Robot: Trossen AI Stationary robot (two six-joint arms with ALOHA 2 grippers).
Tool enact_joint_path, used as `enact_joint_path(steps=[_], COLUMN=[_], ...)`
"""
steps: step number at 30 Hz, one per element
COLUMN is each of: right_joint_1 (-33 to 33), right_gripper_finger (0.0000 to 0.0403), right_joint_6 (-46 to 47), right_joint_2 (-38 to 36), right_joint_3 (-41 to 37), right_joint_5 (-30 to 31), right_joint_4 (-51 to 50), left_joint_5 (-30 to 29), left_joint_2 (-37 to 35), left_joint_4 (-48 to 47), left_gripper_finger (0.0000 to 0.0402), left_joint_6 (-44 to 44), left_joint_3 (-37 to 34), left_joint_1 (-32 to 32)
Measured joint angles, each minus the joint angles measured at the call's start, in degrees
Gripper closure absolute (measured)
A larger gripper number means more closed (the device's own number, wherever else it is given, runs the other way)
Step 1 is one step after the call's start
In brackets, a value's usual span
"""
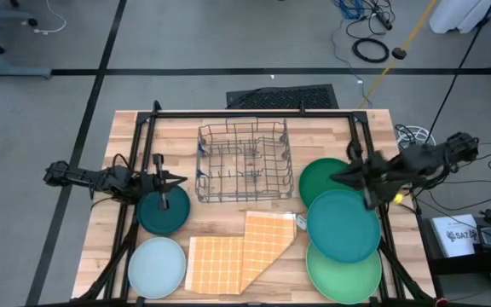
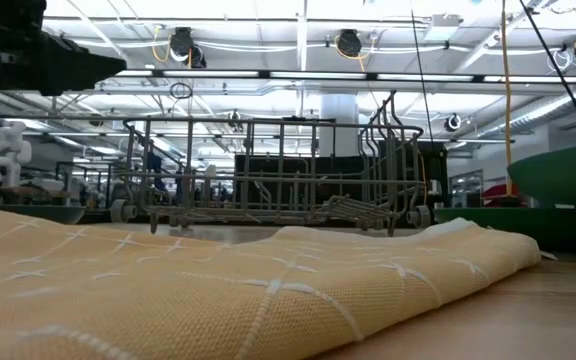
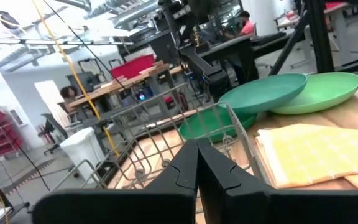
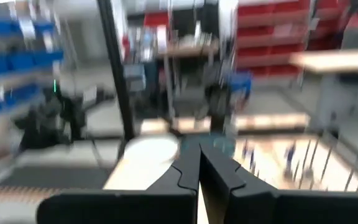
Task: Sort dishes
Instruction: Put the blue plate on the dish rack
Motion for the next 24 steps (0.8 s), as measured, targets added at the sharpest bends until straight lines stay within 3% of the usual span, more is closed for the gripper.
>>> enact_joint_path(steps=[8, 11, 18, 24], right_joint_1=[0.0, 0.1, -1.5, -5.1], right_gripper_finger=[0.0402, 0.0388, 0.0298, 0.0209], right_joint_6=[1.8, 6.8, 11.9, 12.1], right_joint_2=[14.6, 18.9, 23.6, 27.6], right_joint_3=[-0.1, -0.1, 0.4, 6.6], right_joint_5=[-4.3, -5.0, -4.7, -4.4], right_joint_4=[-2.2, -6.6, -14.4, -19.2], left_joint_5=[-0.2, 1.3, 2.5, 2.8], left_joint_2=[0.0, 0.0, 0.0, 0.0], left_joint_4=[3.7, 6.1, 11.9, 18.2], left_gripper_finger=[0.0395, 0.0395, 0.0395, 0.0395], left_joint_6=[5.0, 5.0, 5.0, 4.9], left_joint_3=[0.0, 0.0, 0.0, 0.0], left_joint_1=[0.0, 0.0, 0.0, 0.0])
